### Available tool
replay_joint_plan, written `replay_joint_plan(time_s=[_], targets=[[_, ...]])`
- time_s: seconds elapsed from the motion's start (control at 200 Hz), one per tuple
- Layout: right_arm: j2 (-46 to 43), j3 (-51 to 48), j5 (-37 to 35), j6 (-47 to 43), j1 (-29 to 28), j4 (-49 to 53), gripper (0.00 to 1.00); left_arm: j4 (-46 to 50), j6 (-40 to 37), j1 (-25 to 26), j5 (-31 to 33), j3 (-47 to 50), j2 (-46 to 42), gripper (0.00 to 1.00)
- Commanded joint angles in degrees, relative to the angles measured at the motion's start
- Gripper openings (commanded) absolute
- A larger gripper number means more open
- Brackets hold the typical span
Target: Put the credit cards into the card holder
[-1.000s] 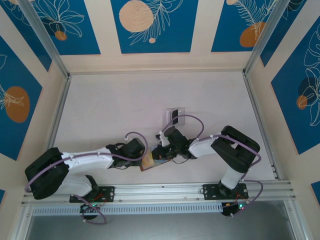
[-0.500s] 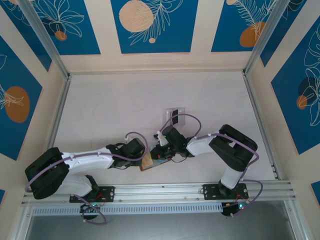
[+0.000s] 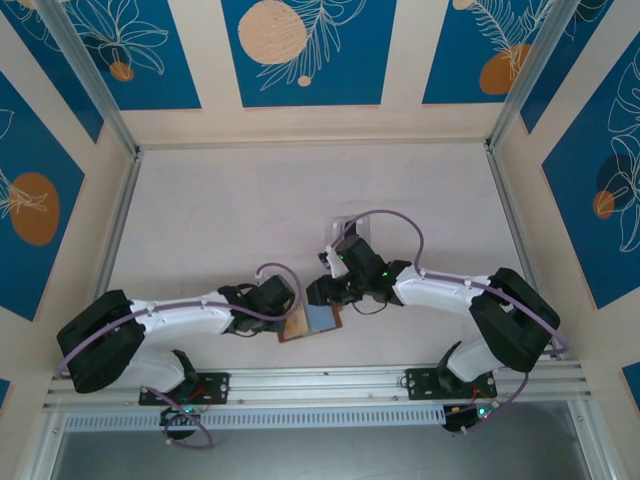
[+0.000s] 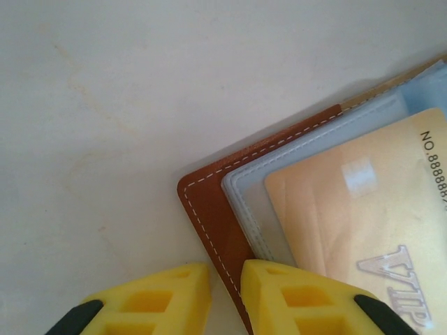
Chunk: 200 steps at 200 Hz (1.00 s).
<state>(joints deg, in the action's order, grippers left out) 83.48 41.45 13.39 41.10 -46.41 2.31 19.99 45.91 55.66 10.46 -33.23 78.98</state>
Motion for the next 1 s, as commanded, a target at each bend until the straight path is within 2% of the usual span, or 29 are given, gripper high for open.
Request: replay_joint_plan(time_s=[0.0,0.095,0.24,0.375,0.615,0.865,0.995], targets=[[-0.73,3.13,-3.56,-3.84,0.18,8.70,0.34,-6.93,-2.35,0.35,-0.79,1.89,6.64,0.23],[0.59,5.28,-8.87,-5.92,0.01,12.45,0.31,-7.15,-2.64,0.33,-0.57,1.71,7.48,0.23],[3.53,8.00,-16.11,-8.54,-1.80,17.03,0.35,-6.08,-2.93,-0.01,1.05,1.47,7.05,0.23],[6.33,8.80,-20.12,-9.09,-4.21,17.56,0.40,-5.66,-3.45,-0.28,1.94,1.43,5.93,0.23],[11.45,11.04,-25.98,-9.29,-7.92,18.38,0.42,-5.85,-3.55,-0.38,1.45,1.23,6.52,0.23],[14.85,12.64,-34.93,-8.76,-12.02,21.62,0.43,-6.02,-3.37,-0.31,1.32,1.61,6.19,0.24],[17.27,13.86,-38.60,-8.51,-14.08,23.43,0.39,-5.95,-3.28,-0.38,1.25,1.72,6.01,0.23]])
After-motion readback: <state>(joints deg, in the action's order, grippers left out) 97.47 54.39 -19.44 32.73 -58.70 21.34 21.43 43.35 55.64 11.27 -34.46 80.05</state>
